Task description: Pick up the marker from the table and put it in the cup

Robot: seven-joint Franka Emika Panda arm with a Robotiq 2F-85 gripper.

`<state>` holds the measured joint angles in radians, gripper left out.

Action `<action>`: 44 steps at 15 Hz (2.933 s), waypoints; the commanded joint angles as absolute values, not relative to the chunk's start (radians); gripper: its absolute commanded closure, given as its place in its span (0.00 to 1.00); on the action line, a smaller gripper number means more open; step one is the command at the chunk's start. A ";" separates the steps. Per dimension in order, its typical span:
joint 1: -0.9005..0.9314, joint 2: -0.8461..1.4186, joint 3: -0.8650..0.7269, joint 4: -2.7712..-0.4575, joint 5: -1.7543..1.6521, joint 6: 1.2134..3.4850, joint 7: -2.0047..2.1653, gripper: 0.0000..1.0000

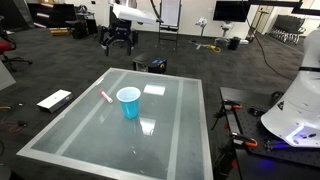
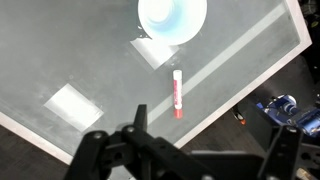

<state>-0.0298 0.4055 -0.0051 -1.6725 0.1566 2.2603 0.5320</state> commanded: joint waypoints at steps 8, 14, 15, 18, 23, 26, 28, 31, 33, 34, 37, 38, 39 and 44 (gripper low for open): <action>-0.007 0.580 -0.044 -1.554 0.190 2.235 0.553 0.00; 0.030 0.668 -0.076 -1.506 0.159 2.267 0.582 0.00; 0.044 0.681 -0.087 -1.501 0.148 2.282 0.599 0.00; 0.063 0.715 -0.101 -1.480 0.134 2.318 0.629 0.00; 0.077 0.778 -0.114 -1.415 0.117 2.317 0.635 0.00; 0.073 0.818 -0.115 -1.370 0.118 2.304 0.623 0.00; 0.068 0.849 -0.112 -1.333 0.120 2.301 0.614 0.00; 0.067 0.892 -0.112 -1.283 0.120 2.295 0.613 0.00; 0.068 0.917 -0.113 -1.254 0.119 2.291 0.614 0.00; 0.066 0.929 -0.112 -1.241 0.121 2.291 0.612 0.00; 0.065 0.962 -0.115 -1.200 0.119 2.282 0.613 0.00; 0.064 0.973 -0.115 -1.185 0.120 2.276 0.614 0.00; 0.062 0.983 -0.113 -1.171 0.122 2.267 0.612 0.00; 0.057 1.027 -0.109 -1.114 0.124 2.232 0.609 0.00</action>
<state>0.0591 0.9883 -0.1046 -1.1870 0.1315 2.2874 0.5981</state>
